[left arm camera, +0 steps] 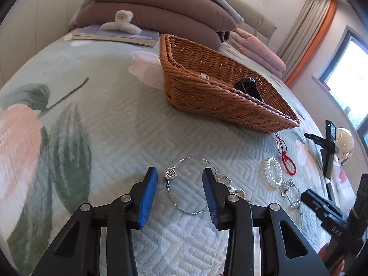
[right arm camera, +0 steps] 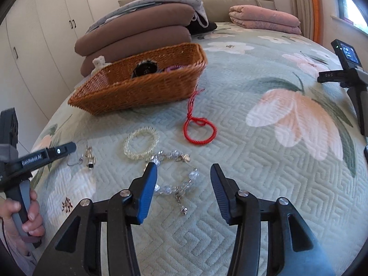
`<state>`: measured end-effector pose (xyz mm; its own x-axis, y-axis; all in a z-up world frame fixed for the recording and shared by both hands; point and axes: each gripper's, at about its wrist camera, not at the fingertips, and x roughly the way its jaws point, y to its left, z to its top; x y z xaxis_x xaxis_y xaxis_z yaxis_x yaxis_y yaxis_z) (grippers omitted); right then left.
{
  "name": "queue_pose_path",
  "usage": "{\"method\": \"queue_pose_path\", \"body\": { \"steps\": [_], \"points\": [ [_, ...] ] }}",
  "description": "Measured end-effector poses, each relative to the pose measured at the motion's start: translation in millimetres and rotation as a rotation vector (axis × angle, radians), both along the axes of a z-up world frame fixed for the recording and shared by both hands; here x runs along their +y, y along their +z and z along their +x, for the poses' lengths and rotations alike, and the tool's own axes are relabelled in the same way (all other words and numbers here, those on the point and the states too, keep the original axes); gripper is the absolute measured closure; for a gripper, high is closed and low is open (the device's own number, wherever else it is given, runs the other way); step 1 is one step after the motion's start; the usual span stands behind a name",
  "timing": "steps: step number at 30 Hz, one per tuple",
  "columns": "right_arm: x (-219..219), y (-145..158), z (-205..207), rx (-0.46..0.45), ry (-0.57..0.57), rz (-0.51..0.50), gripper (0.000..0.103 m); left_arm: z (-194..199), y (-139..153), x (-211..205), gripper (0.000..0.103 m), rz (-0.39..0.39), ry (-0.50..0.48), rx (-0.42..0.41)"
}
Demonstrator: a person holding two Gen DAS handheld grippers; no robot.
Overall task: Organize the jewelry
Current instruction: 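Grasp the silver heart charm bracelet with the left tool while the right tool grasps the silver bead charm bracelet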
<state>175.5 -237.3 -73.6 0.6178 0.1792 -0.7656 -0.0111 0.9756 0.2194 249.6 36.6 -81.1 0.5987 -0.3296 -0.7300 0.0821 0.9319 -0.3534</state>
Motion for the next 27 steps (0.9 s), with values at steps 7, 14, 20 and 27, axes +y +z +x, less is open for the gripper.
{"method": "queue_pose_path", "body": {
  "steps": [7, 14, 20, 27],
  "points": [
    [-1, -7, 5, 0.017, -0.017, -0.008, 0.053, 2, -3, -14, 0.067, 0.088, 0.0, -0.003],
    [15, -10, 7, 0.019, 0.001, -0.113, 0.071, 5, -3, -13, 0.082, 0.098, 0.018, 0.012],
    [18, -10, 6, 0.018, -0.004, -0.141, 0.083, 7, -4, -14, 0.092, 0.111, 0.027, 0.015],
    [23, -6, 0, -0.01, 0.01, -0.162, 0.09, 2, -2, -14, 0.092, 0.103, 0.014, -0.007]
  ]
}}
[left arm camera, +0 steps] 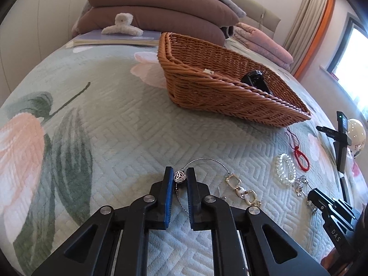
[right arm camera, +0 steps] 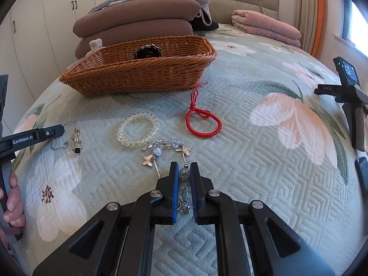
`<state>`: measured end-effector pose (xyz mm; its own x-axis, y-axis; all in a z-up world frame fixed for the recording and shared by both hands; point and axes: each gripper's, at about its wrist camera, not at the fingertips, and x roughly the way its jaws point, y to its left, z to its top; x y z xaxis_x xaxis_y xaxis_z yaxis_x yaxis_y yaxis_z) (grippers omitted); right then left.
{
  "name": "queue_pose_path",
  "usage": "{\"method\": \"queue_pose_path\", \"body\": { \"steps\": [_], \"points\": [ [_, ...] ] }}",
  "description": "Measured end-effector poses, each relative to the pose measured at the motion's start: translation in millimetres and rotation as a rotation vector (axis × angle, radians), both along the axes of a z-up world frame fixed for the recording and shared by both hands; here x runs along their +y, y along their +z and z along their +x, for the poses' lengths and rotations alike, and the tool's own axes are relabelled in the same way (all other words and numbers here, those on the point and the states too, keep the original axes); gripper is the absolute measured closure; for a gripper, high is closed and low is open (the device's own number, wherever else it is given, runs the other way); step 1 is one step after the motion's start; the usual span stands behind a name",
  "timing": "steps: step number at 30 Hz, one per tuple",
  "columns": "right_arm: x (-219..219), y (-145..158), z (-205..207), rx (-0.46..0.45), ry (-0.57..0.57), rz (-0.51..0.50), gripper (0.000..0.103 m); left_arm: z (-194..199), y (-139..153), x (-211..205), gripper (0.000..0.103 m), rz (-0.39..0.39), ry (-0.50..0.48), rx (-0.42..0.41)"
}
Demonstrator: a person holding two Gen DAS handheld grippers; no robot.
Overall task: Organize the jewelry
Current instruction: 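Grasp the silver heart charm bracelet with the left tool while the right tool grasps the silver bead charm bracelet, then carry both charm bracelets into the wicker basket and open both tools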
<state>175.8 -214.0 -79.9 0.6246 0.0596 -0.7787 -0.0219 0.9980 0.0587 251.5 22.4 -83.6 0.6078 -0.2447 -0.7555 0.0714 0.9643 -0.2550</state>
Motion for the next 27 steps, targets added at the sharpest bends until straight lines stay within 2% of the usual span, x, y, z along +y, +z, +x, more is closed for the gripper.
{"method": "queue_pose_path", "body": {
  "steps": [5, 17, 24, 27],
  "points": [
    [-3, 10, -8, -0.054, 0.001, 0.027, 0.09, -9, 7, -4, 0.092, -0.002, -0.02, -0.048],
    [-13, 39, -21, -0.145, 0.01, 0.084, 0.09, -22, 28, 1, 0.092, -0.072, -0.037, -0.133],
    [-19, 56, -28, -0.188, 0.011, 0.102, 0.09, -34, 52, -5, 0.092, -0.097, -0.089, -0.204],
    [-23, 62, -29, -0.194, 0.014, 0.128, 0.09, -39, 64, -9, 0.092, -0.07, -0.106, -0.241]
  ]
}}
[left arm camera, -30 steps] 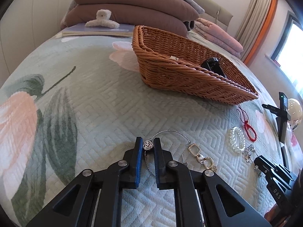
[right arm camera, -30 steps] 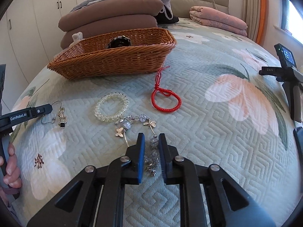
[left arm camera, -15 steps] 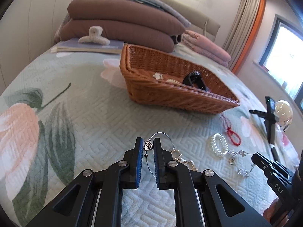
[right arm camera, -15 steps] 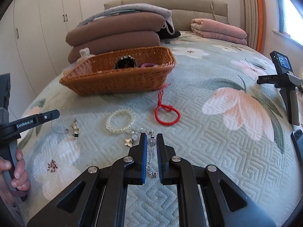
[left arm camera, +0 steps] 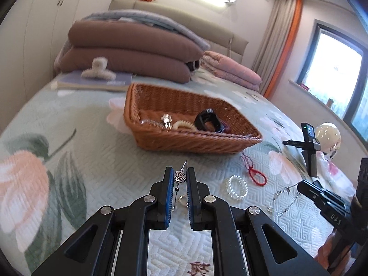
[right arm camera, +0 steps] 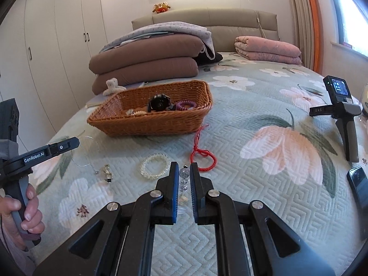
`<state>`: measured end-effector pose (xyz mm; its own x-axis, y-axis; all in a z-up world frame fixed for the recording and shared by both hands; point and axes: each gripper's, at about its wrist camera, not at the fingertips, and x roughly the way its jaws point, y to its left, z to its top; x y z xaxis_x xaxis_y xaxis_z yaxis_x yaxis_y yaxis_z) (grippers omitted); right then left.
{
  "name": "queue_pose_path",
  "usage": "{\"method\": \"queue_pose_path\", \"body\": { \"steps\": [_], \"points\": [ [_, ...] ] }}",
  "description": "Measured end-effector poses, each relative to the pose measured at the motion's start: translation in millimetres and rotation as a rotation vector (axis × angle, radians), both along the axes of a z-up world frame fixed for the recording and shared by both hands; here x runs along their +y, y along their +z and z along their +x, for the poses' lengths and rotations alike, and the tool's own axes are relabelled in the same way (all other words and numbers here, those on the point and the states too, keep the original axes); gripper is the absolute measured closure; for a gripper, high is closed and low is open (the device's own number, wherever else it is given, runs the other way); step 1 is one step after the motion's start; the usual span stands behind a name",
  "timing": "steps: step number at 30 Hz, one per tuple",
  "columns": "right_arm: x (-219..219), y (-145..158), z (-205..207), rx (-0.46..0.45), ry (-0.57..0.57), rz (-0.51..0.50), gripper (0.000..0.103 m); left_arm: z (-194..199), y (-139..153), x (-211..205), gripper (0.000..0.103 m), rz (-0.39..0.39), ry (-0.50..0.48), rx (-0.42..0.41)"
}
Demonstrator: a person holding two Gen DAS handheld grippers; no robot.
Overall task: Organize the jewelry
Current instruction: 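Carry both charm bracelets into the wicker basket and open both tools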
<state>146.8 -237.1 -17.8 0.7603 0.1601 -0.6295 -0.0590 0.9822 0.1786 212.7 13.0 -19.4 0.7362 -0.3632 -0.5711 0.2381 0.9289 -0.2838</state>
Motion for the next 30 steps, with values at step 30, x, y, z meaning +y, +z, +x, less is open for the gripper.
{"method": "queue_pose_path", "body": {
  "steps": [30],
  "points": [
    [-2, 89, 125, -0.179, 0.064, -0.005, 0.09, 86, 89, -25, 0.092, 0.009, -0.005, -0.185]
  ]
}}
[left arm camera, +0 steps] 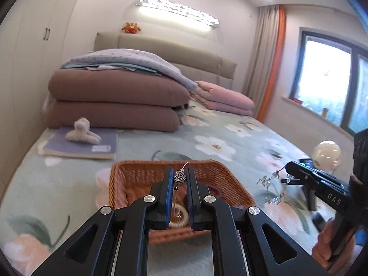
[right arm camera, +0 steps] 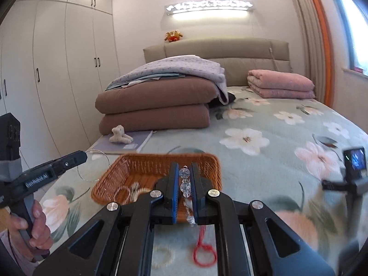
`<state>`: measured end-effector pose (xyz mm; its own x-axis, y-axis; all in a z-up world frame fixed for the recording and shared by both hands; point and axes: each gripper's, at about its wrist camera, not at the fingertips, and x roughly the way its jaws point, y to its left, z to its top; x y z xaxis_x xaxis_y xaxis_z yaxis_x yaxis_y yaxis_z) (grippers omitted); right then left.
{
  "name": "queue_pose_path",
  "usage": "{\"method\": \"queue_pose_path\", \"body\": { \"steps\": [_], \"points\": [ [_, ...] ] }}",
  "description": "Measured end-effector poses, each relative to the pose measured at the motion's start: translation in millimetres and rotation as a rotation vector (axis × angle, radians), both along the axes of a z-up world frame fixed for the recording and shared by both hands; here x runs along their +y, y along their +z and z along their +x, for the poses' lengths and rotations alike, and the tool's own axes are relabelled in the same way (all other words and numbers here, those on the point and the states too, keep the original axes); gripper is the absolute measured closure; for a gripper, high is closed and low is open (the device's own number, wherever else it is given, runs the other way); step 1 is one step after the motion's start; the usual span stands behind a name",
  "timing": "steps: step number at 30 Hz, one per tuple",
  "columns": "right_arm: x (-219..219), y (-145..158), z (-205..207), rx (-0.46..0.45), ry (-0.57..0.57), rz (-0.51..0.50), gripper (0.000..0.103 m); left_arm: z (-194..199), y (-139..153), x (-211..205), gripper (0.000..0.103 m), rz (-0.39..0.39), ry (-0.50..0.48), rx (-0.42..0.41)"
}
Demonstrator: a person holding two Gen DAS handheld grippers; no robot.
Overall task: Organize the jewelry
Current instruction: 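Carry both charm bracelets into the wicker basket and open both tools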
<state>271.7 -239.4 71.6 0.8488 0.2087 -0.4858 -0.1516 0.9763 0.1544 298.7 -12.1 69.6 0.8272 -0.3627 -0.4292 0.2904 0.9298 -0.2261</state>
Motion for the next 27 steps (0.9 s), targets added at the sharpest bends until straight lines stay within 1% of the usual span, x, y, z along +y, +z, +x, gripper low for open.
{"method": "queue_pose_path", "body": {
  "steps": [4, 7, 9, 11, 13, 18, 22, 27],
  "points": [
    [11, -9, 31, 0.016, 0.014, -0.022, 0.09, 19, -12, -5, 0.092, -0.004, 0.033, 0.008],
    [18, -24, 49, 0.052, 0.027, -0.034, 0.09, 35, -30, -5, 0.092, -0.024, 0.041, 0.051],
    [21, -34, 59, 0.075, 0.031, -0.042, 0.09, 42, -39, -5, 0.092, -0.021, 0.054, 0.069],
    [21, -44, 67, 0.096, 0.036, -0.046, 0.09, 45, -45, -8, 0.092, 0.001, 0.078, 0.067],
    [20, -51, 73, 0.108, 0.03, -0.052, 0.09, 49, -49, -9, 0.092, -0.015, 0.074, 0.073],
    [11, -67, 86, 0.148, 0.02, -0.027, 0.09, 57, -57, -14, 0.092, -0.003, 0.068, 0.077],
    [3, -85, 95, 0.192, 0.015, 0.005, 0.09, 64, -71, -16, 0.092, -0.009, 0.062, 0.109],
    [2, -99, 97, 0.216, 0.009, 0.008, 0.09, 66, -84, -19, 0.092, 0.002, 0.07, 0.132]
  ]
}}
